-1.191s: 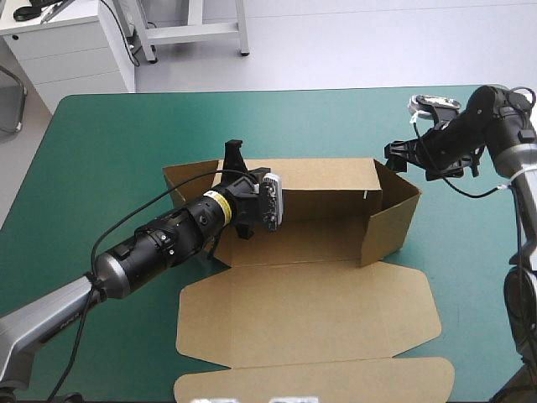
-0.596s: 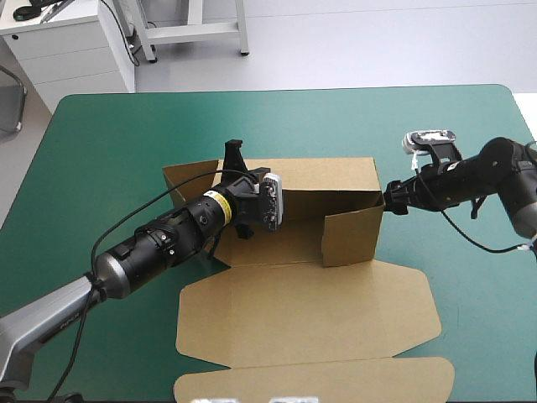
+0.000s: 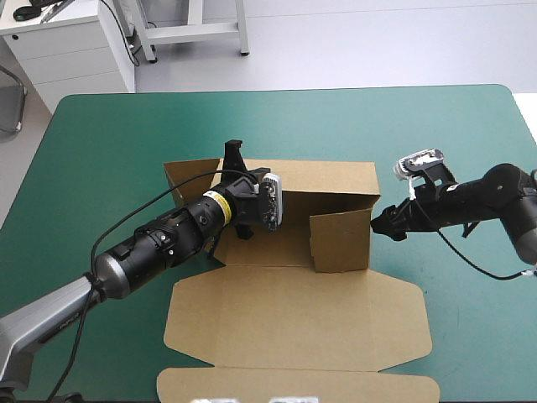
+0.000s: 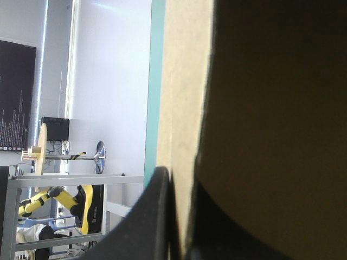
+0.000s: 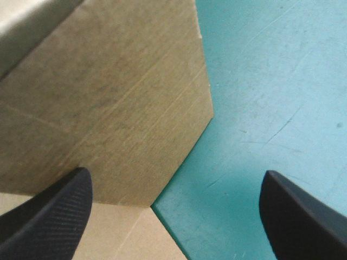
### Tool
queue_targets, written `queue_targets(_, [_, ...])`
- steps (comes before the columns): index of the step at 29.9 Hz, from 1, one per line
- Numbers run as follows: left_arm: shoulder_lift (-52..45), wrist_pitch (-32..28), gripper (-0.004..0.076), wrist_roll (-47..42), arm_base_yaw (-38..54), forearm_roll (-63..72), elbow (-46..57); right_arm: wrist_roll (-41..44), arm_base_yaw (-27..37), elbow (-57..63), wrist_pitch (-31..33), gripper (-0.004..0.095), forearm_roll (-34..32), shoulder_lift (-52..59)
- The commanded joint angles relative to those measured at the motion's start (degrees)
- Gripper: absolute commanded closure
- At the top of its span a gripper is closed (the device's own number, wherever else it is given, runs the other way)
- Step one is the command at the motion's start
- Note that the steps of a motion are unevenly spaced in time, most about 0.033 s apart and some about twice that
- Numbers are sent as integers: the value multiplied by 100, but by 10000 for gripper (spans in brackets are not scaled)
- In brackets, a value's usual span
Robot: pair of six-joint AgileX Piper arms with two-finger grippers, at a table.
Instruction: Fold the box
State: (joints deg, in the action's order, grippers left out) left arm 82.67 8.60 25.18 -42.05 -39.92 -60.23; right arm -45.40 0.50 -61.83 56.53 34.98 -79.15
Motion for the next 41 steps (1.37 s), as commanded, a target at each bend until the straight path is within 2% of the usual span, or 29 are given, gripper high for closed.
queue_targets(1, [-65,333,731,-203,-35,300,2,-114,-23,-116,471,127,458,192])
queue_targets(7, [-65,393,731,-203,-35,300,2,-163,-23,-116,809,126,486,192])
queue_targets(13, [-65,393,731,-217,-35,288,2,-446,-23,-116,948,126,906,192])
queue_targets(18, [-65,372,731,-220,-35,288,2,-628,-50,-116,433,127,997,170])
queue_targets(22, [-65,372,731,-220,-35,279,2,-691,-363,-116,51,127,999,108])
queue_targets(28, [-65,418,731,-312,-35,279,2,-280,-973,-116,-1112,167,510,59])
queue_targets(35, [-65,437,731,-492,-35,361,2,-52,-1001,-116,-1684,344,458,59])
queue_targets(41, [-65,397,731,-636,-48,372,2,-98,-1001,-116,-1673,666,324,59])
